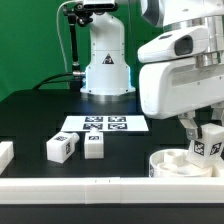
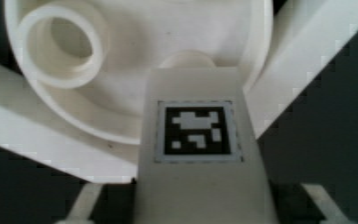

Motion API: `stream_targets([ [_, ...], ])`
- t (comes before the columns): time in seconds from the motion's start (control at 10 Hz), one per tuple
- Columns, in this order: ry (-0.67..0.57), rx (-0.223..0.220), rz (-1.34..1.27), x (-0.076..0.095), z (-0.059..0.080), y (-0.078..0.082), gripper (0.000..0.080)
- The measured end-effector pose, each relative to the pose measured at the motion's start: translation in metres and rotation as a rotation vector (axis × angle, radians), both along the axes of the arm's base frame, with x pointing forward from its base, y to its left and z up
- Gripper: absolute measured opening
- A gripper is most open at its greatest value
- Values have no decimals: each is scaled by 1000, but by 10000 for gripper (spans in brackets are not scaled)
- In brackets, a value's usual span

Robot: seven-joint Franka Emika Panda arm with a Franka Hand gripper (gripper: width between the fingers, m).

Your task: Assemble stool

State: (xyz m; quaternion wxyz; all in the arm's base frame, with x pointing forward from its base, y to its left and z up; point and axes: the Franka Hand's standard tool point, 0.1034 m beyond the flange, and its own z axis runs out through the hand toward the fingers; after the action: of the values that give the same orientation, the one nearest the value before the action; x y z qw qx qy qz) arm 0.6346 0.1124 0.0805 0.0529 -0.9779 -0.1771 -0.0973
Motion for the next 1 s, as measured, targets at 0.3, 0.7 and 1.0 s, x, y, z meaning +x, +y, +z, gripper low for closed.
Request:
stream_targets([
  [0.3, -28, 56, -297, 0, 0, -3, 340],
  [0.7, 2, 108, -695, -2, -1, -2, 340],
  [1.0, 26, 158, -932, -2, 0, -7, 344],
])
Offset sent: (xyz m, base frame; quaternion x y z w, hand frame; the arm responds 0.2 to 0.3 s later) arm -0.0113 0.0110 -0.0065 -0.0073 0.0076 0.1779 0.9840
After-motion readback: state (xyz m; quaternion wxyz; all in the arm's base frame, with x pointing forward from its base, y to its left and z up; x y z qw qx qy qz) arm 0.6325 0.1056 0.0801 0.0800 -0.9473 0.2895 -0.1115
